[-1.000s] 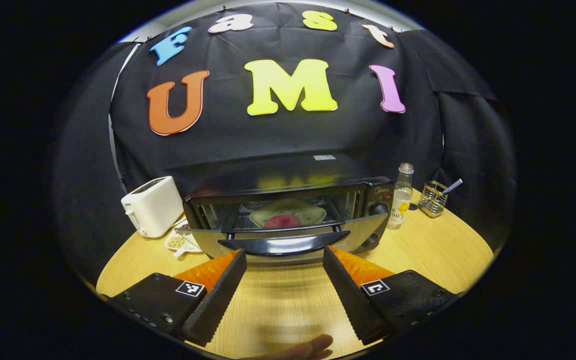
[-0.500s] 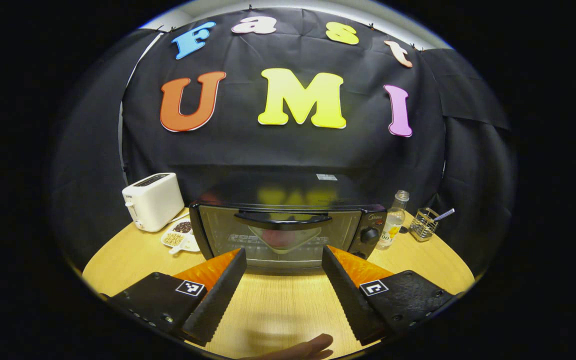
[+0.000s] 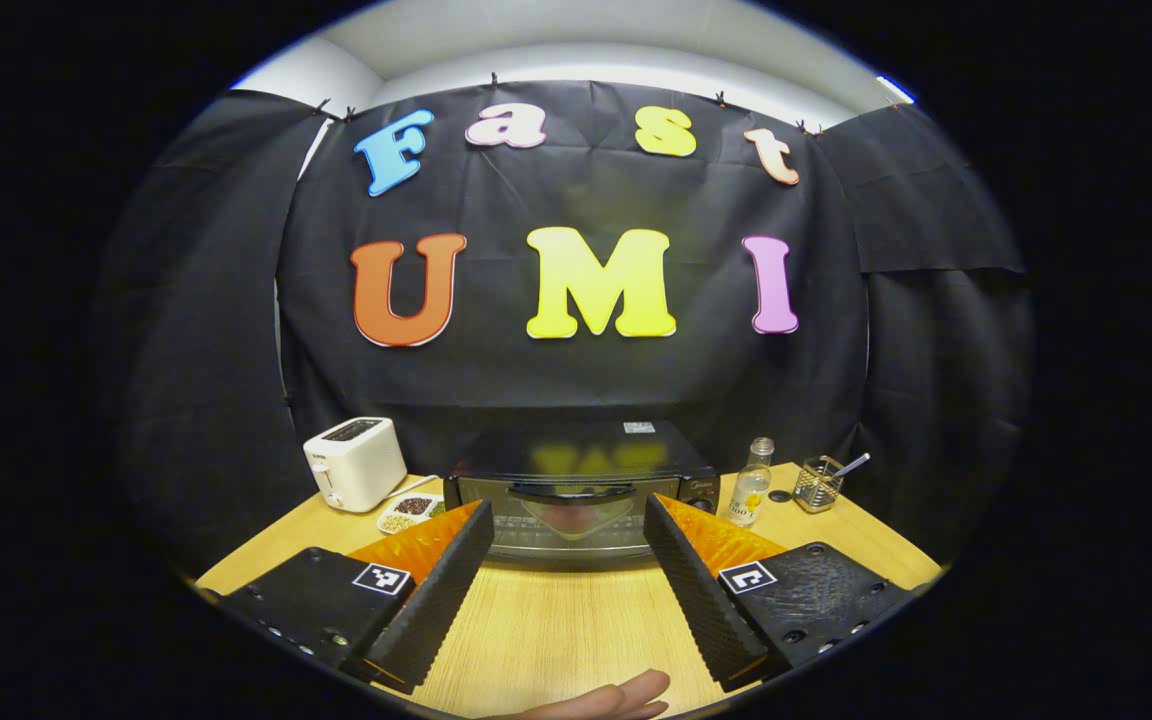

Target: Open the electric oven with the left hand, put the food in, and close the electric oven.

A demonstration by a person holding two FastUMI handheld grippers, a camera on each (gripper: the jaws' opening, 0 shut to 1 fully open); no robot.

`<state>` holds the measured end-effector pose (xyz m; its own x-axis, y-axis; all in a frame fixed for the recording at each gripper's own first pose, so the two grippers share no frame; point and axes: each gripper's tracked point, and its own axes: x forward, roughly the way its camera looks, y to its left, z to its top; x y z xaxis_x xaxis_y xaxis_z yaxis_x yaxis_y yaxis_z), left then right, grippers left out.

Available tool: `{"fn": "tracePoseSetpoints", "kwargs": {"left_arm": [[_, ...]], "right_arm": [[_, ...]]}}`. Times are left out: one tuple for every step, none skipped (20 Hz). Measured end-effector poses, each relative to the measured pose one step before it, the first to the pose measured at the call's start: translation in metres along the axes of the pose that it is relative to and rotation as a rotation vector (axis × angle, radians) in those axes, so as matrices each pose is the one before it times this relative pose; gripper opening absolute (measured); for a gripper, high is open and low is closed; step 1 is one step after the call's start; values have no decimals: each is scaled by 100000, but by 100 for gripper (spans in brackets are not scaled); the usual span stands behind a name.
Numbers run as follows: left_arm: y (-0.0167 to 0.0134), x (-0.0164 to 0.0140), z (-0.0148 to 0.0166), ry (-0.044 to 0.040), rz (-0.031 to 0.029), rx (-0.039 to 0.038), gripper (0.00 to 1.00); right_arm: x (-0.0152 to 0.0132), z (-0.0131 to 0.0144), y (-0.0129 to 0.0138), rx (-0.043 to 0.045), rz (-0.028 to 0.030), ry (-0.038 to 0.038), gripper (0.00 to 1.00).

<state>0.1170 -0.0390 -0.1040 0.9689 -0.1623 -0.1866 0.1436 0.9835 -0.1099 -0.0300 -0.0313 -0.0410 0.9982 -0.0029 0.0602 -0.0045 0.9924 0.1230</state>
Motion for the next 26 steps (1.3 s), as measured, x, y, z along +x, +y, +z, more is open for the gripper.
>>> {"fn": "tracePoseSetpoints", "kwargs": {"left_arm": [[-892,-1082,461,-1400,-147,93,96],[-265,-1268,573,-1694,-603,874,96],[-292,-1303,652,-1217,-177,234,96],[-281,-1377,608,-1078,174,-57,96],[-79,-1230,513,-416,459,123,96],[-20,-1189,359,-324,928,57,96],[263,-1049,753,-2275,2118,1101,96],[572,-878,678,-2736,2124,1683,96],[510,-903,417,-2208,2812,1572,96],[568,-983,115,-1876,3279,620,97],[132,-1239,-27,-1033,1530,-439,97],[-238,-1081,-139,-962,252,-1127,97],[-387,-982,-50,-397,-1317,-547,97],[-547,-871,115,-275,-1724,709,97],[-581,-804,426,-824,-1725,2166,97],[-171,-593,224,-761,-521,2076,97],[-111,-445,298,-519,243,1433,97],[-297,-601,290,-386,100,363,97],[-255,-485,420,-1215,59,-359,97],[-212,-231,291,-505,-269,-532,97],[-128,-353,-9,389,-592,-849,96],[-69,-109,58,-243,-554,-957,96],[71,-12,69,-260,-201,-396,96],[393,111,-245,780,434,-225,96],[370,-39,-332,818,1006,-578,96],[211,46,-72,586,52,-708,96]], "right_arm": [[-463,490,-8,-828,-527,-1077,94],[-521,456,-191,-628,-686,-1171,95],[-582,591,-95,-48,-337,-1728,95],[-474,474,19,-100,-232,-1177,95],[-371,334,60,-247,-16,-553,95],[-277,143,81,-440,158,-203,95],[-319,292,133,-421,305,-345,95],[-331,388,49,-324,322,-628,95],[-235,320,95,-300,227,-704,95],[-215,170,-35,-47,-27,-551,95],[-193,65,52,-272,199,24,95],[-179,-25,127,-60,172,75,95],[-173,33,113,67,410,-73,95],[-79,-70,83,73,533,159,95],[-104,-4,12,193,589,-44,95],[-57,-4,33,412,619,480,95],[-61,55,259,1599,1146,209,96],[-212,187,403,1896,1958,36,96],[-150,184,375,2162,2288,64,96],[-97,-24,134,1674,1892,281,96],[-21,54,-104,502,691,-308,96],[85,29,-504,-533,-685,-219,95],[-6,-88,-377,-1050,-986,-317,95],[-68,-1,-108,-1522,-842,-159,95],[-58,-43,-29,-413,-244,191,95],[-214,138,308,491,747,-156,95]]}}
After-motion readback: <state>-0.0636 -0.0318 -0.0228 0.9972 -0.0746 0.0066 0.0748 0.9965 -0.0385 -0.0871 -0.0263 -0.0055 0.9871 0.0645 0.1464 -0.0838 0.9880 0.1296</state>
